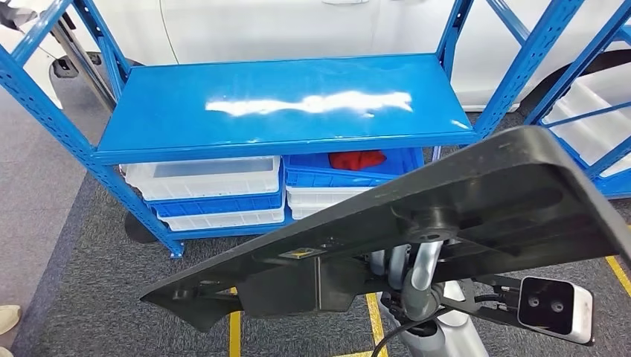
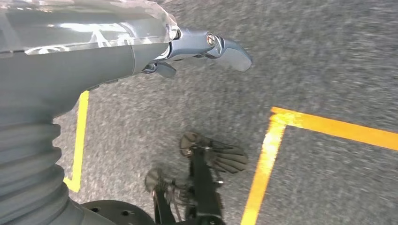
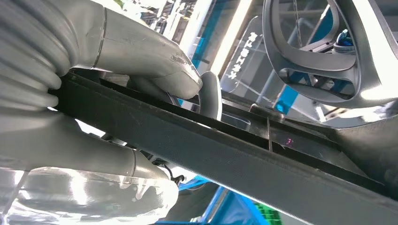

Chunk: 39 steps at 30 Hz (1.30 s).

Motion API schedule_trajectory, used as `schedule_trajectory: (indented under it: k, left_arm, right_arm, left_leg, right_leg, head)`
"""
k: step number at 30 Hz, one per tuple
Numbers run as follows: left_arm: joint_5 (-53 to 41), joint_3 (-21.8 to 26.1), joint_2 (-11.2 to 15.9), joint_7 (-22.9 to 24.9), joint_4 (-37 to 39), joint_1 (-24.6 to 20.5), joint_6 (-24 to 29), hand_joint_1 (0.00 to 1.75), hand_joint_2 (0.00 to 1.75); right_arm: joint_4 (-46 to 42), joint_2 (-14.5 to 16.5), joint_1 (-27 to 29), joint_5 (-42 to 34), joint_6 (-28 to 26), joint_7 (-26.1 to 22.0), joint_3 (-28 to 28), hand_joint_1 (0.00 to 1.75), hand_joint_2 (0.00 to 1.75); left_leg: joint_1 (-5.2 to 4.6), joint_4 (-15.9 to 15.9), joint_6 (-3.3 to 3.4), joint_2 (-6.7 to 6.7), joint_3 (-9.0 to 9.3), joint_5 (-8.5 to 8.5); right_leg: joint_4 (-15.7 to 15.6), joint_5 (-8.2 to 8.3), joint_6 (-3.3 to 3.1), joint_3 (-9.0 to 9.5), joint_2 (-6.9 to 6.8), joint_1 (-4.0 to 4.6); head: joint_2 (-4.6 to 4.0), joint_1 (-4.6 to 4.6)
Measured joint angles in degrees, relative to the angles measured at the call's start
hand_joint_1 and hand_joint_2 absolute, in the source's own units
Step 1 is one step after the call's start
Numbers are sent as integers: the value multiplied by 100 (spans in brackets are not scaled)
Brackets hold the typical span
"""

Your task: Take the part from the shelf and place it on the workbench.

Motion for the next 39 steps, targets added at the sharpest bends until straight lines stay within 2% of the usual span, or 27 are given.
schedule_trajectory:
  k: [1, 2, 4, 5, 8, 9, 10, 11, 13, 15, 16, 17, 19, 20, 22, 23, 24, 25, 26, 28, 29, 31, 32, 34, 35, 36, 39]
  left_arm:
    - [4, 16, -8, 2, -1, 12, 2, 0, 175]
    - [4, 28, -13, -4, -1, 22, -8, 0, 175]
    - [1, 45, -16, -28, -1, 44, -46, 0, 175]
    - [-2, 48, -20, -37, -1, 56, -63, 0, 175]
    - [-13, 50, -34, -48, -2, 69, -79, 0, 175]
    - [-14, 50, -35, -50, -2, 67, -80, 0, 175]
    - [-15, 50, -35, -51, -3, 65, -80, 0, 175]
    - [-16, 50, -35, -51, -3, 65, -80, 0, 175]
    - [-17, 50, -35, -52, -3, 60, -81, 0, 175]
    - [-17, 50, -28, -55, -17, 42, -82, 0, 175]
    - [-17, 50, -25, -59, -25, 33, -82, 0, 175]
    - [-17, 50, -23, -62, -34, 28, -82, 0, 175]
    - [-17, 50, -31, -64, -39, 33, -82, 0, 175]
    - [-17, 50, -36, -64, -42, 33, -82, 0, 175]
    - [-17, 51, -45, -63, -44, 27, -82, 0, 175]
    - [-17, 51, -47, -63, -44, 27, -82, 0, 175]
    - [-17, 52, -49, -63, -44, 28, -82, 0, 175]
    - [-17, 52, -51, -62, -44, 30, -82, 0, 175]
    - [-17, 52, -53, -62, -44, 31, -82, 0, 175]
    - [-17, 52, -60, -62, -44, 30, -83, 0, 175]
    - [-17, 52, -62, -63, -45, 31, -84, 0, 175]
    - [-17, 52, -65, -64, -48, 34, -84, 0, 175]
    - [-17, 52, -66, -65, -49, 37, -84, 0, 175]
    - [-17, 53, -66, -66, -49, 49, -84, 0, 175]
    - [-17, 54, -67, -66, -49, 57, -84, 0, 175]
    - [-17, 54, -70, -64, -49, 65, -84, 0, 175]
    - [-17, 55, -79, -62, -49, 70, -84, 0, 175]
  right_arm:
    - [-4, -4, 0, -28, 26, -1, -2, 175, 175]
    - [-7, -10, 1, -56, 50, 0, -5, 175, 175]
    - [-9, -25, -5, -96, 75, 8, -14, 175, 175]
    - [-11, -29, -7, -106, 84, 13, -16, 175, 175]
    - [-25, -34, -8, -110, 101, 22, -17, 175, 175]
    - [-27, -35, -5, -109, 103, 23, -17, 175, 175]
    - [-27, -38, -3, -109, 104, 24, -17, 175, 175]
    - [-27, -40, -2, -109, 104, 25, -17, 175, 175]
    - [-35, -45, -2, -109, 104, 25, -17, 175, 175]
    - [-57, -47, -4, -108, 104, 27, -17, 175, 175]
    - [-66, -48, -6, -108, 104, 28, -17, 175, 175]
    - [-72, -49, -7, -108, 104, 28, -17, 175, 175]
    - [-74, -52, -7, -109, 104, 30, -19, 175, 175]
    - [-78, -55, -6, -109, 104, 30, -20, 175, 175]
    - [-85, -62, -3, -109, 104, 31, -26, 175, 175]
    - [-88, -67, -2, -109, 104, 31, -27, 175, 175]
    - [-89, -72, 0, -109, 104, 31, -28, 175, 175]
    - [-88, -78, 2, -109, 104, 31, -29, 175, 175]
    - [-88, -84, 3, -109, 104, 31, -30, 175, 175]
    - [-89, -89, 0, -109, 104, 31, -30, 175, 175]
    - [-90, -90, -4, -109, 104, 31, -30, 175, 175]
    - [-98, -91, -6, -109, 104, 30, -31, 175, 175]
    - [-101, -93, -7, -110, 104, 29, -31, 175, 175]
    - [-104, -96, -7, -109, 104, 30, -32, 175, 175]
    - [-104, -96, -9, -109, 104, 31, -32, 175, 175]
    - [-104, -96, -9, -109, 104, 33, -32, 175, 175]
    - [-103, -96, -6, -109, 104, 41, -32, 175, 175]
  left_leg:
    - [-4, 13, -38, -2, -24, 46]
    - [-4, 6, -78, -5, -36, 98]
    - [17, 5, -152, -10, -77, 127]
    - [30, 94, -177, -15, -125, -7]
    - [48, 1017, -219, -20, -376, -874]
    - [48, 1381, -227, -20, -428, -1044]
    - [47, 1621, -226, -20, -413, -1058]
    - [45, 1683, -212, -20, -310, -946]
    - [21, 1207, -139, -23, 194, -663]
    - [-24, 329, -51, -21, 837, -733]
    - [-51, 11, -20, -21, 1031, -819]
    - [-72, -156, -2, -20, 1109, -865]
    - [-72, -236, 42, -8, 1045, -742]
    - [-56, -263, 73, 5, 989, -655]
    - [-26, -300, 116, 31, 829, -472]
    - [-23, -297, 127, 32, 730, -394]
    - [-22, -288, 123, 33, 627, -317]
    - [-19, -272, 113, 35, 518, -244]
    - [-14, -248, 98, 36, 408, -177]
    - [1, -176, 56, 36, 203, -69]
    - [1, -128, 28, 33, 115, -28]
    - [-5, -59, -42, 24, 8, 54]
    - [-9, -49, -79, 21, -19, 104]
    - [9, -61, -153, 15, -54, 177]
    - [22, -11, -182, 10, -101, 99]
    - [35, 149, -207, 6, -177, -96]
    - [49, 1201, -252, 3, -475, -916]
  right_leg:
    - [-266, -103, -42, 164, 7, 14]
    - [-366, -130, -95, 202, 11, 38]
    - [-379, -19, -213, 110, -5, 37]
    - [-388, 54, -270, 47, -16, 38]
    - [-392, 287, -364, -221, -33, 66]
    - [-385, 362, -371, -323, -33, 85]
    - [-375, 434, -375, -424, -34, 103]
    - [-360, 503, -375, -525, -34, 121]
    - [-322, 626, -369, -703, -34, 148]
    - [-294, 732, -335, -808, -36, 166]
    - [-296, 785, -306, -826, -44, 159]
    - [-311, 840, -271, -832, -52, 150]
    - [-345, 910, -198, -857, -51, 136]
    - [-289, 808, -164, -901, -38, 134]
    - [142, 281, -101, -1051, -10, 108]
    - [509, -27, -71, -1134, -8, 90]
    - [888, -227, -42, -1199, -8, 71]
    - [1180, -281, -16, -1213, -8, 53]
    - [1302, -195, 6, -1146, -8, 35]
    - [955, 114, 34, -730, -9, -3]
    - [543, 134, 40, -412, -8, -13]
    - [-162, -3, -29, 61, 12, 2]
    - [-326, -75, -83, 141, 23, 23]
    - [-362, -2, -205, 72, 19, 36]
    - [-362, 58, -260, 18, 10, 34]
    - [-372, 128, -311, -47, -1, 30]
    - [-367, 330, -379, -287, -14, 53]
  head:
    - [0, 0]
    - [0, 0]
    - [0, 1]
    - [0, 1]
    - [0, 1]
    - [0, 1]
    - [0, 1]
    - [0, 1]
    - [0, 1]
    - [0, 0]
    - [0, 0]
    - [0, 0]
    - [0, 0]
    - [0, 1]
    - [0, 1]
    - [0, 1]
    - [0, 1]
    - [0, 1]
    - [0, 1]
    - [0, 1]
    - [0, 1]
    - [0, -2]
    - [0, -3]
    - [0, -3]
    - [0, -3]
    - [0, -4]
    - [0, -4]
